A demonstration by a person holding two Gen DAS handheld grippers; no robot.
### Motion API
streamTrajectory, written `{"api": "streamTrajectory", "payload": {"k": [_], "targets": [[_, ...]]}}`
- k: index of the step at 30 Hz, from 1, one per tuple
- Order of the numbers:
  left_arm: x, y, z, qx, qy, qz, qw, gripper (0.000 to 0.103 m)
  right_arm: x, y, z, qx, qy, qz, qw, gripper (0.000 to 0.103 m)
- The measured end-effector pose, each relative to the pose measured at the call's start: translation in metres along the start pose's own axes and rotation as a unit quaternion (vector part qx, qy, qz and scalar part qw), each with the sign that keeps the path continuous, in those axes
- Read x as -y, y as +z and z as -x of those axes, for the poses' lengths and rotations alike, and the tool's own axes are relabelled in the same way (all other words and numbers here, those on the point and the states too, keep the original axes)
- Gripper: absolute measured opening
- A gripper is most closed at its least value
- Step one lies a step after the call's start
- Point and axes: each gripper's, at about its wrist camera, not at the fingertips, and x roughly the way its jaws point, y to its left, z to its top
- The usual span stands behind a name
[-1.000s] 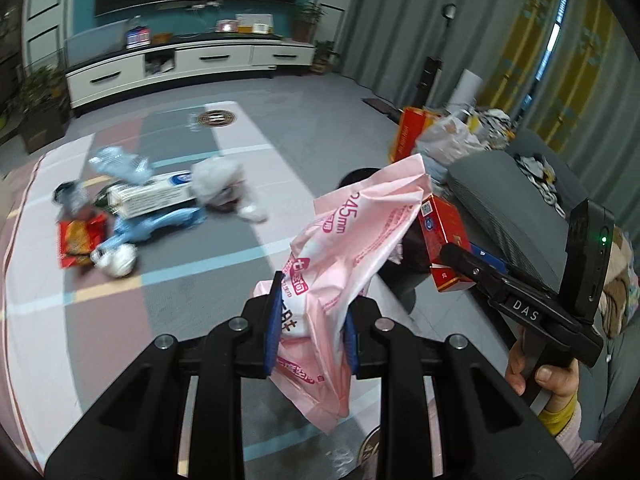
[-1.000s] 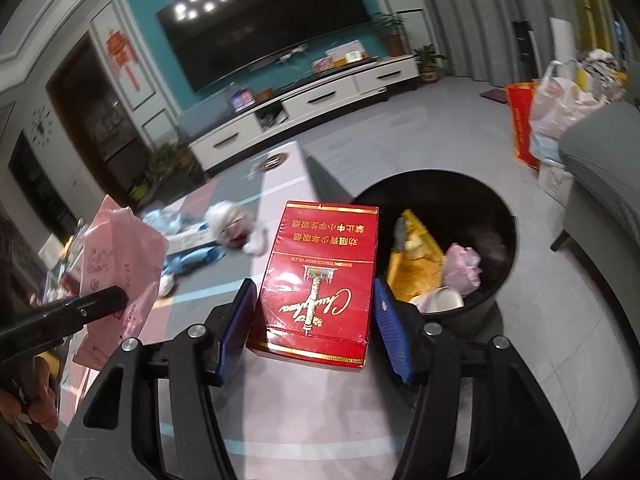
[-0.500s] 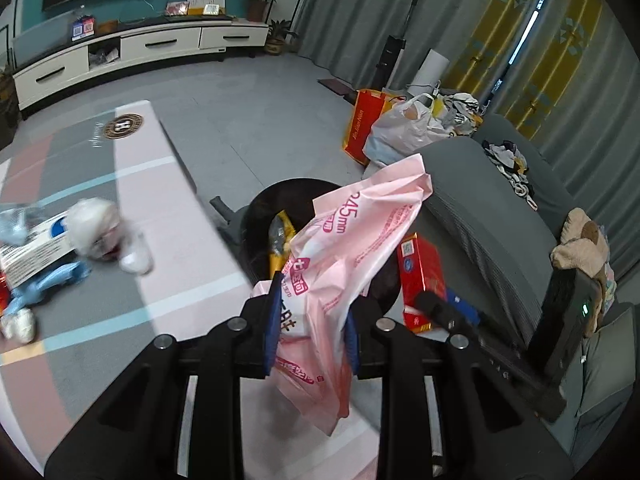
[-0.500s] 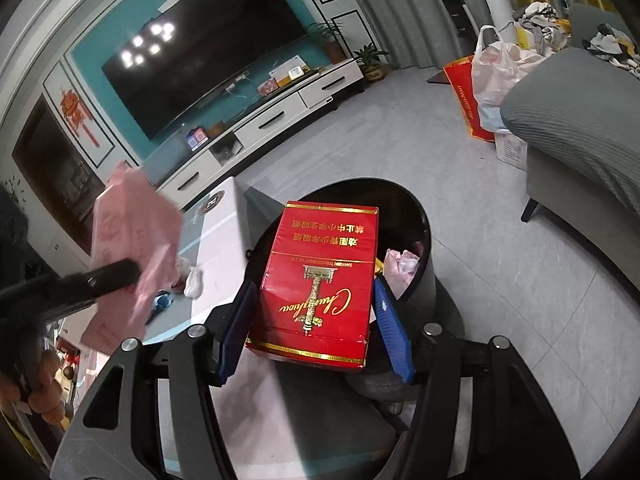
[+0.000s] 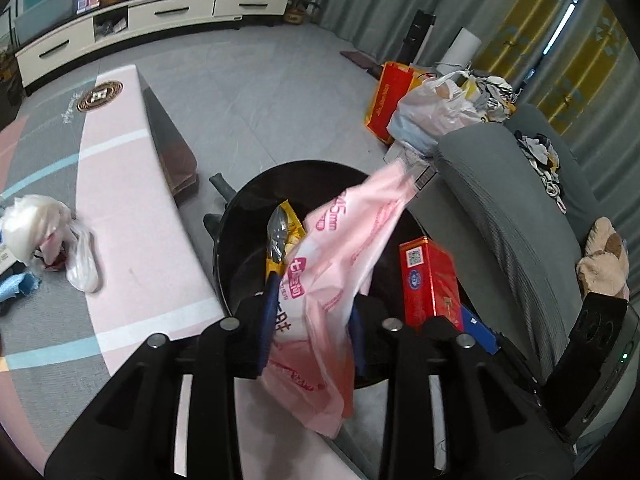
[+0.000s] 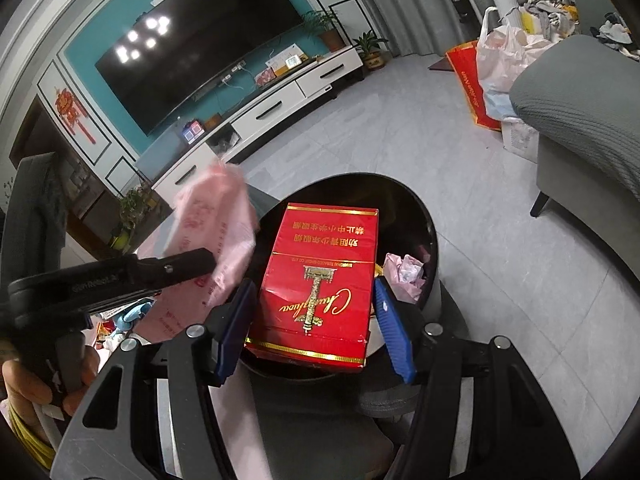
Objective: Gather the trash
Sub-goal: 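Carry the pink bag and red box to the black bin and release both, then move both open tools back over the remaining trash on the table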
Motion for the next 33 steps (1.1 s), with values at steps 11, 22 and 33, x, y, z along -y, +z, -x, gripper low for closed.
{"api": "streamTrajectory", "payload": {"k": [11, 22, 33], "targets": [[-0.012, -0.011, 0.005, 0.002, -0.004, 0.011, 0.9999, 0.064, 0.005, -0.004, -0.004, -0.014, -0.016, -0.016, 1.000, 0.071], [-0.052, -0.084, 0.061, 0.022, 0.038, 0.014, 0.9989, 0.086, -0.019, -0.025, 0.019, -0.036, -0.010, 0.021, 0.999, 0.071], [-0.160, -0.180, 0.147, 0.033, 0.126, 0.125, 0.9836, 0.088, -0.087, -0.047, 0.029, -0.068, 0.018, 0.091, 0.993, 0.071]]}}
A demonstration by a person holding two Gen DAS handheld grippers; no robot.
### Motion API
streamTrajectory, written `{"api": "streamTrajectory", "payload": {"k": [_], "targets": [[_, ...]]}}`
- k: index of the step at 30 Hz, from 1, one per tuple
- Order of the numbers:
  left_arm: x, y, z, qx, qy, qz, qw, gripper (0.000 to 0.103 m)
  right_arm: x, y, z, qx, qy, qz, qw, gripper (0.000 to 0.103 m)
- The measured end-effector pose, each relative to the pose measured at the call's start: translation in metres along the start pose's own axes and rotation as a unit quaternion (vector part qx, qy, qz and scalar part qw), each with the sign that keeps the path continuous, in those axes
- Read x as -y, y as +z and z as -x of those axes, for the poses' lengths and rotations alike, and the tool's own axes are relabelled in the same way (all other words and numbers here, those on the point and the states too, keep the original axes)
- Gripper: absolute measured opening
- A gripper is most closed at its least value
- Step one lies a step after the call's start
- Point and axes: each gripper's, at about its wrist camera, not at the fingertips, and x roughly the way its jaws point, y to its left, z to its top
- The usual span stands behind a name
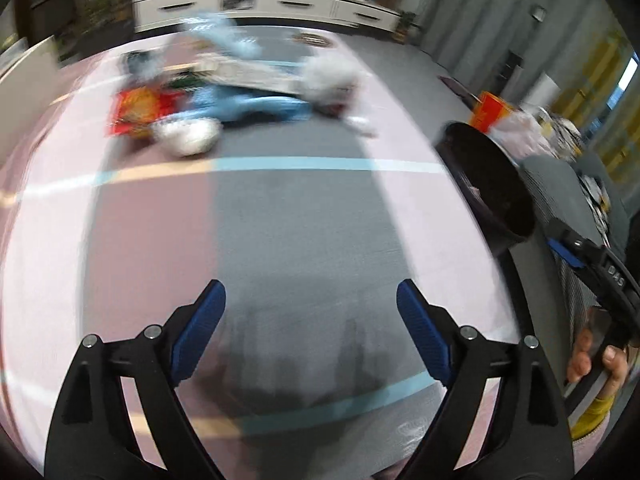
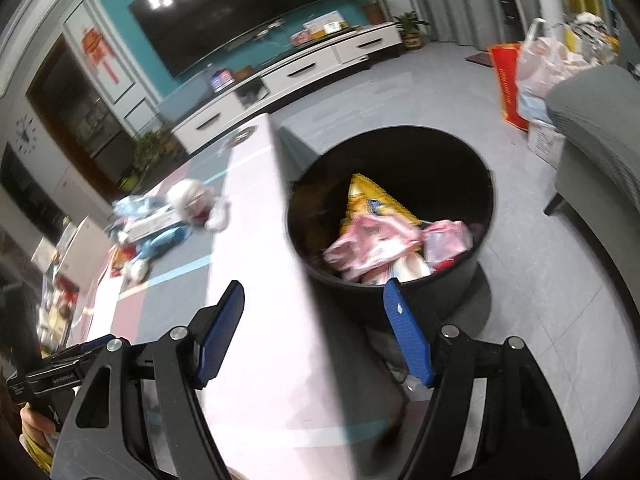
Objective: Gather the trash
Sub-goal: 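Move both open tools back over the remaining trash on the table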
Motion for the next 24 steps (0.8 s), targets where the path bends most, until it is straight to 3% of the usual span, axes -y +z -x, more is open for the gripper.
{"api": "streamTrajectory", "payload": {"k": [8, 14, 20, 24], "targets": [[-0.059, -0.017, 0.037, 0.037, 0.030, 0.045, 0.9978, 0.088, -0.063, -0.008, -0.008, -0.024, 0.023, 0.067, 0.997, 0.071], [-0.090, -0.025, 0.055, 0.040, 0.043, 0.061, 0.9964, 0.088, -0.091, -0.007, -0.007, -0.022, 0.027, 0.097, 0.995, 0.071], [-0.115, -0.020, 0.062, 0.067, 0.025, 0.099, 0.9925, 0.088, -0.099, -0.004, -0.026, -0.031, 0.029, 0.089, 0.995, 0.071], [-0.123, -0.018, 0.051, 0.064, 0.009, 0.113, 0.9916, 0.088, -0.107, 0.001, -0.044, -0.040, 0.031, 0.091, 0.995, 0.071]]}}
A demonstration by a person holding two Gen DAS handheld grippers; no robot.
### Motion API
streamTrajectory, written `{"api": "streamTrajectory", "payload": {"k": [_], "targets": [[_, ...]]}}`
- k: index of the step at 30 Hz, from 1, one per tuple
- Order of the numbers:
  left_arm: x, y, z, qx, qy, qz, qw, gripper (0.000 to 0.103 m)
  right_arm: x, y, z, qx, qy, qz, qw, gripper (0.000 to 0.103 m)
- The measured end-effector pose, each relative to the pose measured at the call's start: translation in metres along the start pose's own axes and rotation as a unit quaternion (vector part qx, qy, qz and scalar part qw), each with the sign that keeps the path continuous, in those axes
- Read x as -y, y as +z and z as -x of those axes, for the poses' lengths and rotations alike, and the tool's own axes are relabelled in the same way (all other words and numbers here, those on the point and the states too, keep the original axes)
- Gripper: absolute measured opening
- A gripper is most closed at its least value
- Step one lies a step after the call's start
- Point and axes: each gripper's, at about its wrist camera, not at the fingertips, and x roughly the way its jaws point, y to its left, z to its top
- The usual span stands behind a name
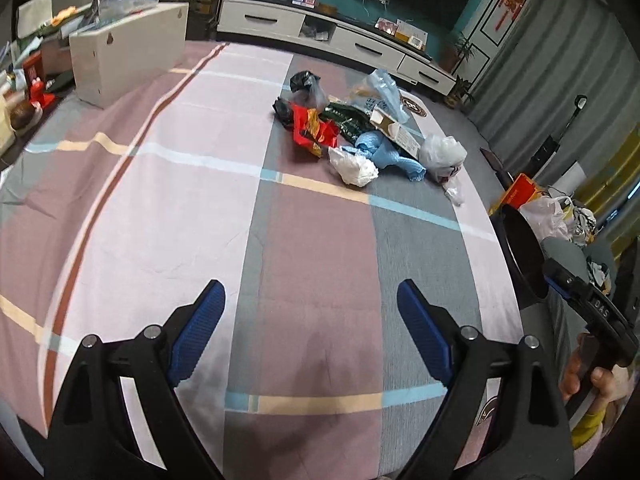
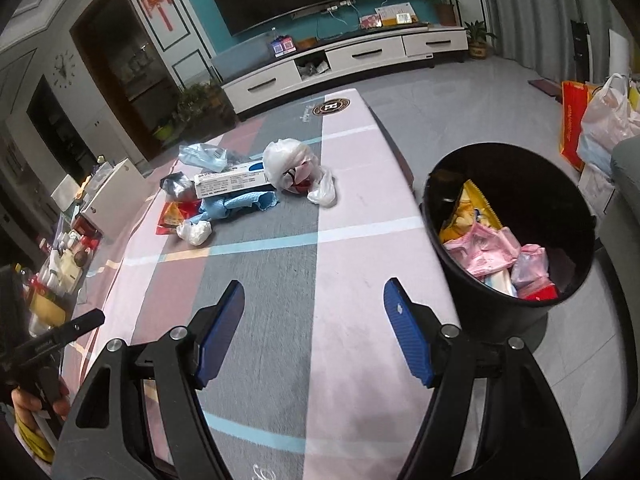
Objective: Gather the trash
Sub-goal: 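Move both open tools back over the remaining trash on the table, then grasp the red snack bag with the left tool while the right tool grasps the white plastic bag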
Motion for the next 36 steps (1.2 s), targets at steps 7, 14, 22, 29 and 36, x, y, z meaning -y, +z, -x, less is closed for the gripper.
{"api": "streamTrajectory", "payload": {"k": [7, 14, 22, 29, 36], "targets": [[-0.009, 0.022, -0.020, -0.001, 0.000, 0.006, 1.0000, 0.088, -0.013, 0.023, -0.030, 0.000, 0.008, 0.023, 1.000, 0.071], [-0.011, 0.072, -0.045, 0.032, -0.005, 0.018, 0.9993, 0.088, -0.022, 0.070, -0.074, 0.014, 0.015, 0.044, 0.999, 0.071], [-0.016, 0.130, -0.102, 0.021, -0.022, 0.051, 0.9982, 0.088, -0.018, 0.110, -0.124, 0.007, 0.025, 0.039, 0.999, 0.071], [-0.021, 0.145, -0.137, 0.000, -0.019, 0.060, 0.9980, 0.078, -0.023, 0.128, -0.155, -0.004, 0.045, 0.041, 0.998, 0.071], [-0.020, 0.142, -0.151, -0.016, -0.017, 0.048, 0.9986, 0.053, -0.027, 0.125, -0.174, -0.024, 0.048, 0.047, 0.997, 0.069]]}}
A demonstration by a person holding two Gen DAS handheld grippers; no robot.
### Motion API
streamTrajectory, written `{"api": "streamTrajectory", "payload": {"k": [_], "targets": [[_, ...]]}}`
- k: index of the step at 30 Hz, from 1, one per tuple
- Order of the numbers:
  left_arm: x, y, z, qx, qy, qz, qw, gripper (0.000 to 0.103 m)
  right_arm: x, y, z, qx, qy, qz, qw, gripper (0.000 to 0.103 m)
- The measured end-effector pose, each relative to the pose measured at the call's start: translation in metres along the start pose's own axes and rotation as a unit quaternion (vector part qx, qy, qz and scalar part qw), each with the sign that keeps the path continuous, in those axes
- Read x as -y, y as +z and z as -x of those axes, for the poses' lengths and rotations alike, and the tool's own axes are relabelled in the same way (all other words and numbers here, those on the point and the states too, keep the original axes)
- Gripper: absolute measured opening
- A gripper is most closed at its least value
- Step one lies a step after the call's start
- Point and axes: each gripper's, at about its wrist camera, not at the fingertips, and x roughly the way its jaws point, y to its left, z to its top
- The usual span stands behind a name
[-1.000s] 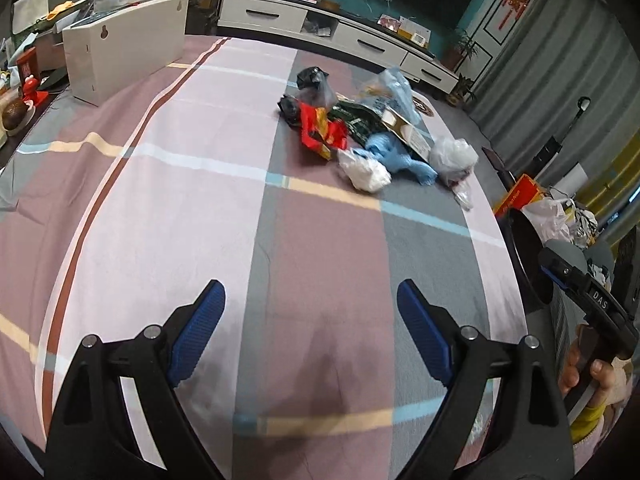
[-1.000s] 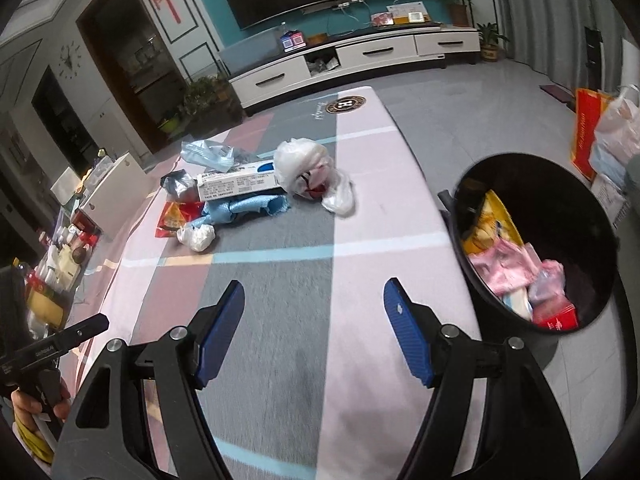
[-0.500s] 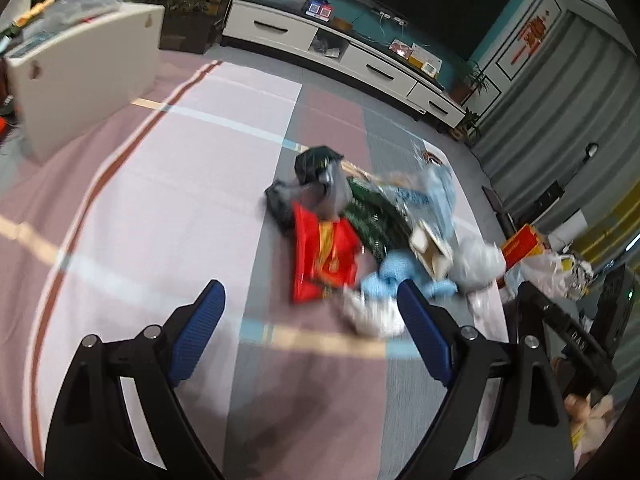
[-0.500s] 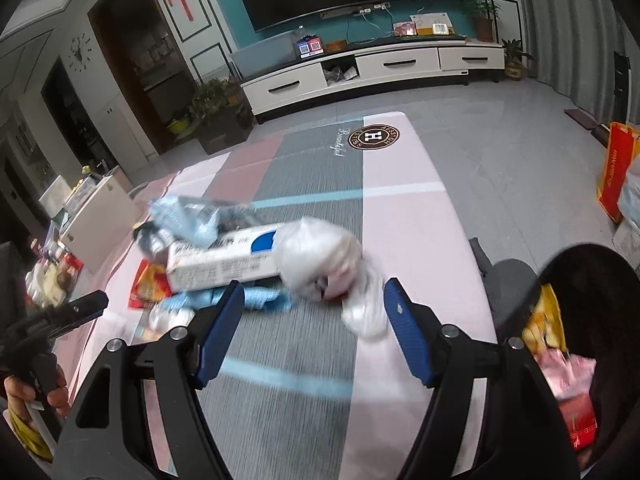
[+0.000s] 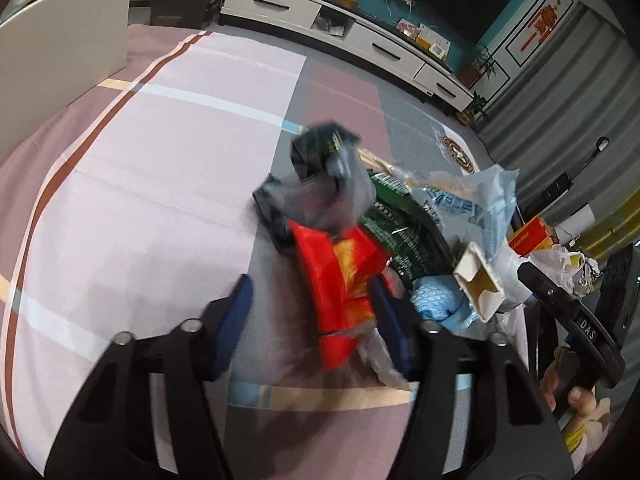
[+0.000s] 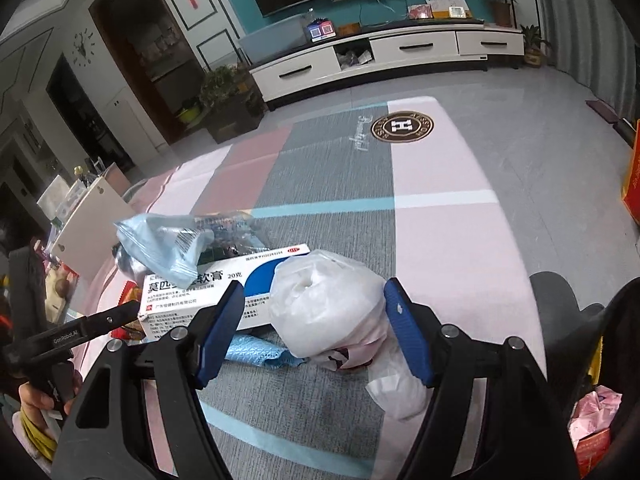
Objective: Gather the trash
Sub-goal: 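Grasp the red snack bag with the left tool while the right tool grasps the white plastic bag, then carry the red snack bag and white plastic bag over the black bin and release both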
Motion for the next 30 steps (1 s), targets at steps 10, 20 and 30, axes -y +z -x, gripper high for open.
{"api": "streamTrajectory", "payload": {"k": [10, 20, 30], "targets": [[-0.008, -0.015, 0.009, 0.001, 0.003, -0.001, 1.0000, 0.013, 0.003, -0.021, 0.010, -0.009, -0.011, 0.008, 1.000, 0.028], [-0.007, -0.061, 0.082, 0.039, -0.003, 0.001, 0.9992, 0.011, 0.009, -0.067, 0.091, 0.043, -0.012, -0.054, 0.998, 0.023], [0.044, -0.109, 0.132, 0.063, -0.047, -0.057, 0.9953, 0.011, 0.020, -0.118, 0.171, 0.090, 0.000, -0.084, 0.992, 0.023]]}}
